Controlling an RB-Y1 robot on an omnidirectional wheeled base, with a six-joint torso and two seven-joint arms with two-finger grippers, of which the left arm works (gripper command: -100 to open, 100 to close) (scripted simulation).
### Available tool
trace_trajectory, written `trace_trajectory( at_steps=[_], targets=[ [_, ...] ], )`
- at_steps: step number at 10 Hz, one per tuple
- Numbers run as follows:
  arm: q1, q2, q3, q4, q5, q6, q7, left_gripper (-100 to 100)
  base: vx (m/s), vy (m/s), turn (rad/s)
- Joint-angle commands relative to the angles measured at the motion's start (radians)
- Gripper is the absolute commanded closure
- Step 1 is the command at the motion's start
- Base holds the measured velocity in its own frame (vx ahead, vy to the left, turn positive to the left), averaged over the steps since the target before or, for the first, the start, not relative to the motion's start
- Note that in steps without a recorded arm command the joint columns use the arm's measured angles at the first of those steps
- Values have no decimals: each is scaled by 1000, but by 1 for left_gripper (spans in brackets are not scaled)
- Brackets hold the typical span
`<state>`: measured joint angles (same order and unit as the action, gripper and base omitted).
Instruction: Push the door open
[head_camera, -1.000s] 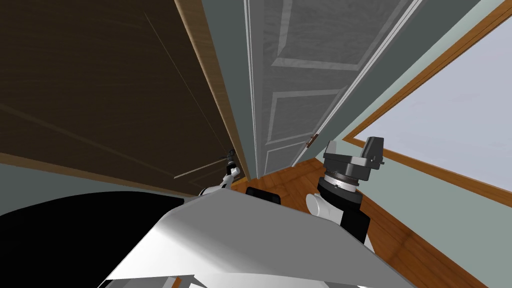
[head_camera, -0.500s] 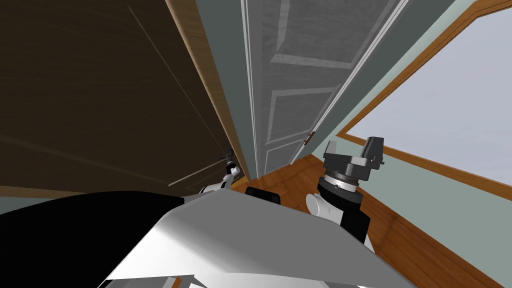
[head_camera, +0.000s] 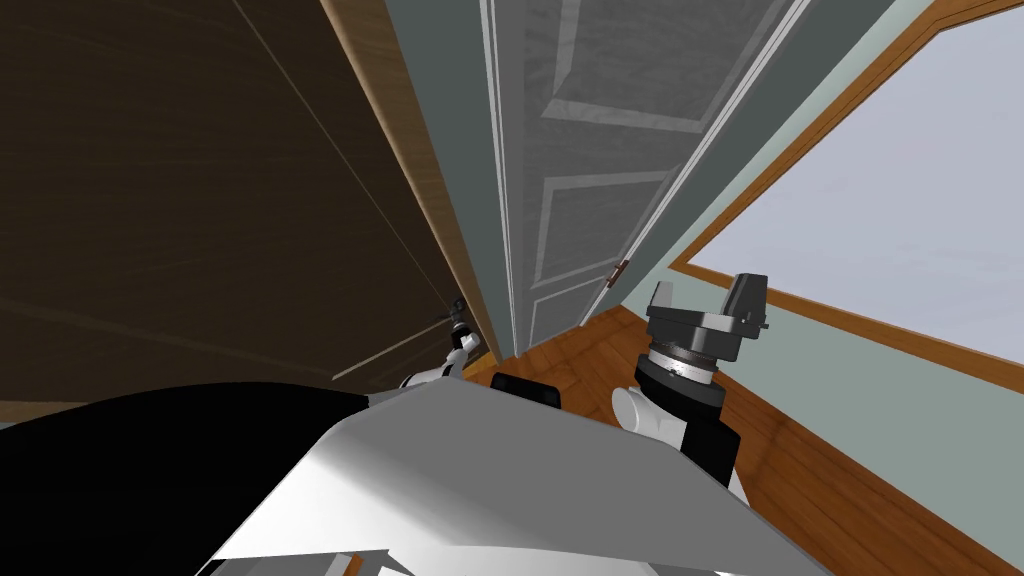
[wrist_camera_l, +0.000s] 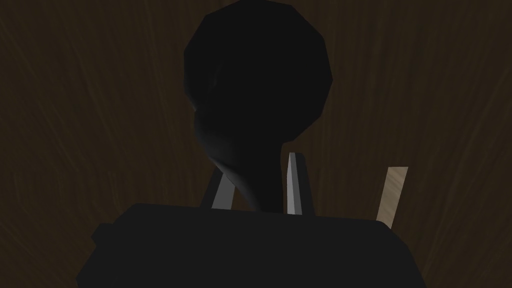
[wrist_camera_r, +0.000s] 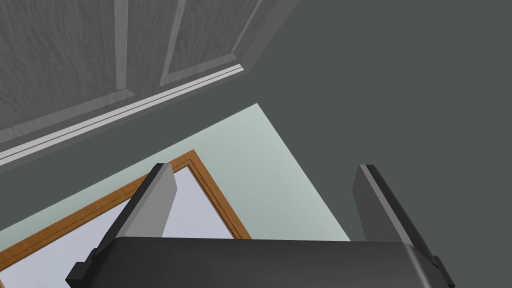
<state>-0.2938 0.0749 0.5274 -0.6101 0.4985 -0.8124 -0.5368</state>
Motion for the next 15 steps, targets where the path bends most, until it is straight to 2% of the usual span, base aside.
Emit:
trace_trajectory(
  at_steps=[1, 2, 6, 7, 9, 11, 13, 15],
  targets=[
    [-8, 19, 19, -1, 10, -29, -6, 100, -17, 84, -69],
    [-11, 20, 26, 2, 15, -38, -11, 100, -7, 60, -59],
    [-11, 20, 26, 2, 15, -38, -11, 100, -6, 19, 0],
    [-18, 22, 40, 8, 25, -56, -20, 100, 6, 52, -101],
    [-25, 24, 55, 15, 37, -77, -30, 100, -17, 100, -100],
    [-25, 24, 55, 15, 37, -77, -30, 100, 2, 54, -13],
    [-32, 25, 71, 22, 49, -98, -41, 100, -13, 43, -73],
    [-32, 25, 71, 22, 49, -98, -41, 100, 0, 32, -23]
  ],
)
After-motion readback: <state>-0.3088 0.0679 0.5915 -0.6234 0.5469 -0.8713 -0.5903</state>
